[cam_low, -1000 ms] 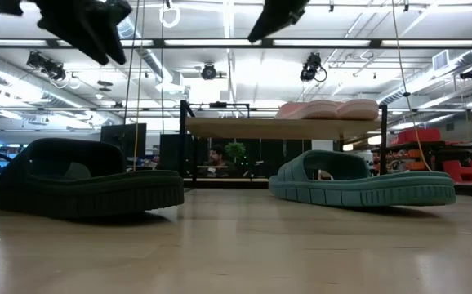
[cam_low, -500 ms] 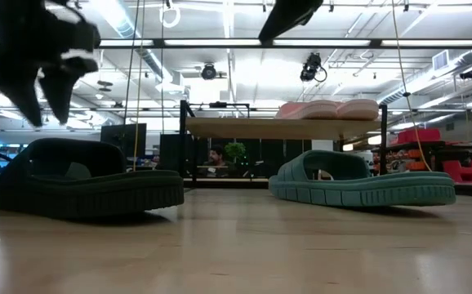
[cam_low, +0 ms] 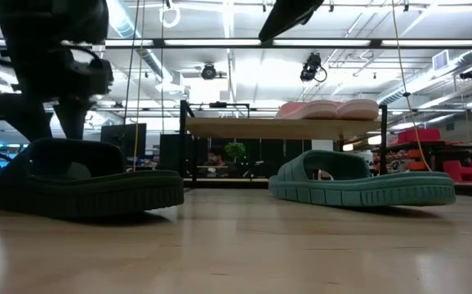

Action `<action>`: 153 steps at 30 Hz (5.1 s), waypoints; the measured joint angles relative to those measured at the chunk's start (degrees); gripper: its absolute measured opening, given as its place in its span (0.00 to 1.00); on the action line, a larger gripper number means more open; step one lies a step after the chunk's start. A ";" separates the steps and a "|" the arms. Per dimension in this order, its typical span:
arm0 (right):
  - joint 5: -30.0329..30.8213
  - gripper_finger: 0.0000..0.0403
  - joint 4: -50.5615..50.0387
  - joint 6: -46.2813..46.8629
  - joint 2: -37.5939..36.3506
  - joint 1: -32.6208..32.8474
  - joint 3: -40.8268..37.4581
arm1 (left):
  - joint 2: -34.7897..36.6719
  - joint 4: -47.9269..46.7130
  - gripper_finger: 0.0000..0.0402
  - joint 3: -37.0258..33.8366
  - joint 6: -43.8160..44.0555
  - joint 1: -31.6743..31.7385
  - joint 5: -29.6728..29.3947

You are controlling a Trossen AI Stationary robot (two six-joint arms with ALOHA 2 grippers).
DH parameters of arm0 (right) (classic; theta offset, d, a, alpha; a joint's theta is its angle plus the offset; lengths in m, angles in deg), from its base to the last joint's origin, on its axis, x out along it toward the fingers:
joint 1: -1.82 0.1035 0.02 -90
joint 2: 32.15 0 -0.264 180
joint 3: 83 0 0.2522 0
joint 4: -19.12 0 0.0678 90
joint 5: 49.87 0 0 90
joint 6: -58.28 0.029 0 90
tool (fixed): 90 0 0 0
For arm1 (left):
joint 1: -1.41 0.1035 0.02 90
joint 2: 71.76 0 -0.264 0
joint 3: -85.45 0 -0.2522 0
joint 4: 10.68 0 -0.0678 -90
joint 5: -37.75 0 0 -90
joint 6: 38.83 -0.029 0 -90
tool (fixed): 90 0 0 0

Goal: Pick and place slides into the shelf
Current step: Put the left green slipper on the shelf, then put the right green slipper on the shelf

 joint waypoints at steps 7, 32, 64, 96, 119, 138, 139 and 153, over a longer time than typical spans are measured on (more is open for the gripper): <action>0.00 0.20 0.04 -0.02 0.00 0.00 0.00 | -5.36 -0.37 0.47 0.00 1.29 3.21 -2.63; -0.11 0.19 -12.22 6.82 0.02 0.33 -0.02 | -6.17 -27.94 0.03 25.53 21.72 -0.81 -9.84; 10.30 0.46 -23.15 13.11 24.33 12.24 -0.07 | -6.12 -32.77 0.06 32.68 25.21 -2.04 -15.27; 11.69 0.43 -22.89 17.98 23.06 9.40 -0.07 | -8.63 -15.38 0.03 12.39 36.66 3.51 -8.58; 11.69 0.43 -22.37 18.49 23.06 9.40 -0.07 | -8.63 -14.97 0.38 8.17 25.20 9.72 -4.10; 11.70 0.40 -21.26 18.45 23.06 9.25 -0.04 | -8.63 -22.79 0.33 9.50 31.51 9.24 -7.08; 11.64 0.37 -21.13 18.43 23.06 9.25 -0.04 | -8.63 -22.82 0.33 9.92 31.51 9.24 -7.09; 11.24 0.01 -20.55 18.89 23.04 11.24 -0.02 | -8.61 -25.59 0.29 20.33 31.41 9.24 -7.07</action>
